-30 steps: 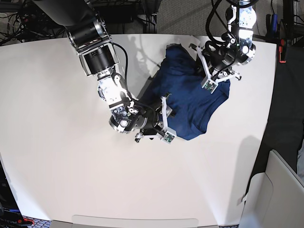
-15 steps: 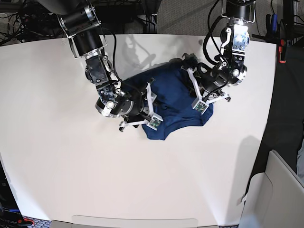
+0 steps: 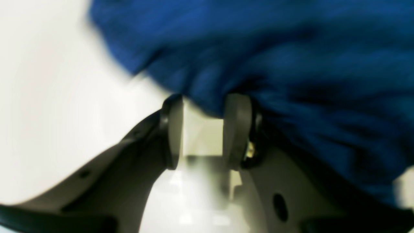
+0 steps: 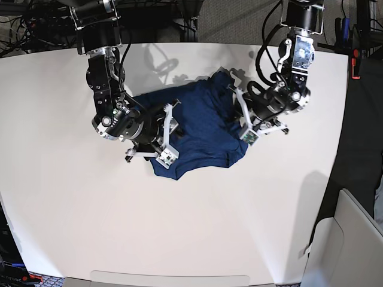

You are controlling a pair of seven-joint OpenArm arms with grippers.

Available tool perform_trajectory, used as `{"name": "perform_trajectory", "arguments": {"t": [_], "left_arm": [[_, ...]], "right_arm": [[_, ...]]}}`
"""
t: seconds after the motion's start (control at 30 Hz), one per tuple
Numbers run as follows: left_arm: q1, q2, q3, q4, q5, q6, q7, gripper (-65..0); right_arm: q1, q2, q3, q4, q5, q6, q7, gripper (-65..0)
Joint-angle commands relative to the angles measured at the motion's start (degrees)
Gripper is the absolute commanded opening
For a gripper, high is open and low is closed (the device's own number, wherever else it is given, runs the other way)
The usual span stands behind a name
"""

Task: Fold the T-shirt properly
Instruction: 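Hold the bundle with both grippers and press it flat, then drag the folded bundle with the right gripper across the table and release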

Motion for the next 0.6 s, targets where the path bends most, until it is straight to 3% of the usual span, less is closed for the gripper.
{"name": "perform_trajectory", "arguments": {"t": [0.0,0.13,0.23,0.37,0.57], "left_arm": [[-1.13,-0.46,-2.84,3.0,-0.14,0.15,-0.83,-46.2],[1.07,-0.46,-10.84,7.83,-0.14,0.15,-0.66,-46.2],[3.0,-0.46,-15.15,8.89,-0.14,0.15,-0.66,-46.2],[5.38,-0.46,-16.55,8.89,-0.23,0.15,-0.66,-46.2],[6.25,-0.46,-16.64,8.89,-0.23,0.15,-0.66,-46.2]], "right_arm": [[1.29,-0.37,0.14,1.51,2.37,0.1,1.13,-43.3],[0.93,-2.65,-0.12,2.83,5.62,0.1,0.96,-50.2],[1.29,-5.38,-2.49,2.56,5.62,0.1,0.78,-51.0],[2.96,-7.4,-8.82,-0.51,5.27,0.1,0.69,-51.0],[6.56,-7.23,-12.78,-8.16,5.1,0.1,1.04,-51.0]]}}
